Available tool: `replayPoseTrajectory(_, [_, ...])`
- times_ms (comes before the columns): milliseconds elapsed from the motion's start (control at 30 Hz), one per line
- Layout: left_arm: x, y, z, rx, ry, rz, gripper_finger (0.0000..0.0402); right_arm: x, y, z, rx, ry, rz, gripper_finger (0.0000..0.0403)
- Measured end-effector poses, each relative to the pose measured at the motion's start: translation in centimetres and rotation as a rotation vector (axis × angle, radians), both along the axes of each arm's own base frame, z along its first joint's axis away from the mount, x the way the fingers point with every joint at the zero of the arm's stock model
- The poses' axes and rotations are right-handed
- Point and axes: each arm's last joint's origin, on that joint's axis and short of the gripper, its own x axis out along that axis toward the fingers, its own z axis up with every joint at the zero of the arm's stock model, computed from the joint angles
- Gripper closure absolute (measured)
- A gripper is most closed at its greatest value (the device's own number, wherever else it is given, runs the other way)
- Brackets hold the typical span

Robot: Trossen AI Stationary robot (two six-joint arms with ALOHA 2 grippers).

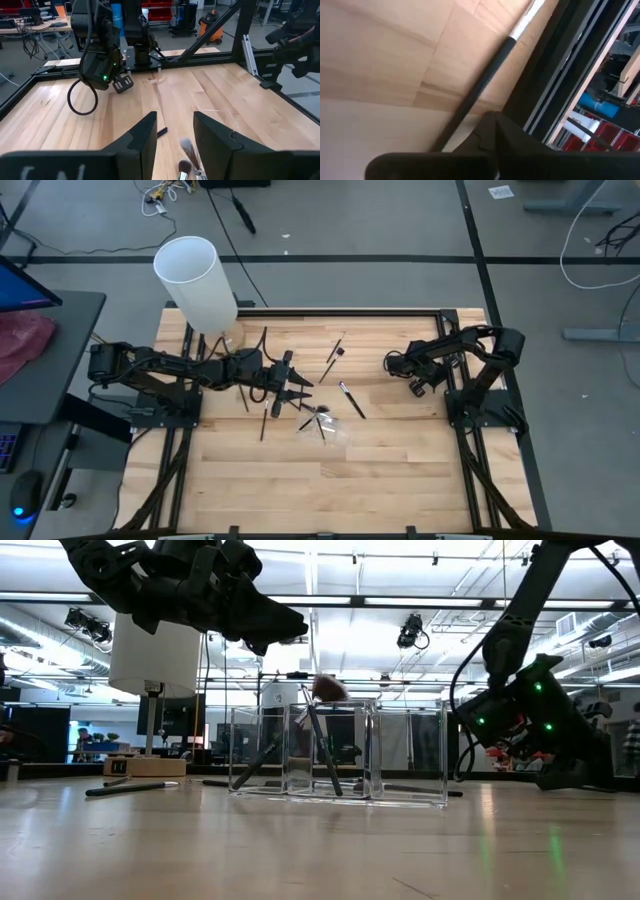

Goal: Put items in baskets/containers
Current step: Put the black eyeshadow brush into the transparent organizer

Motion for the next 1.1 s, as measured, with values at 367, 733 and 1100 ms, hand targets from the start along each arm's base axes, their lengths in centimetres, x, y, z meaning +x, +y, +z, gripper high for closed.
replayPoseTrajectory(367, [0.0,0.0,0.0,-0.001,0.0,0.0,0.0271,1.0,0.3,0.2,-0.067,-0.011,0.078,0.0402])
replayPoseTrajectory(733, [0.0,0.0,0.0,-0.002,0.0,0.0,0.0271,1.8,0.9,0.1,-0.102,-0.038,0.143,0.0402])
replayPoseTrajectory(1100, [0.0,0.0,0.0,-0.002,0.0,0.0,0.0271,2.2,1.5,0.1,-0.126,-0.038,0.205,0.0402])
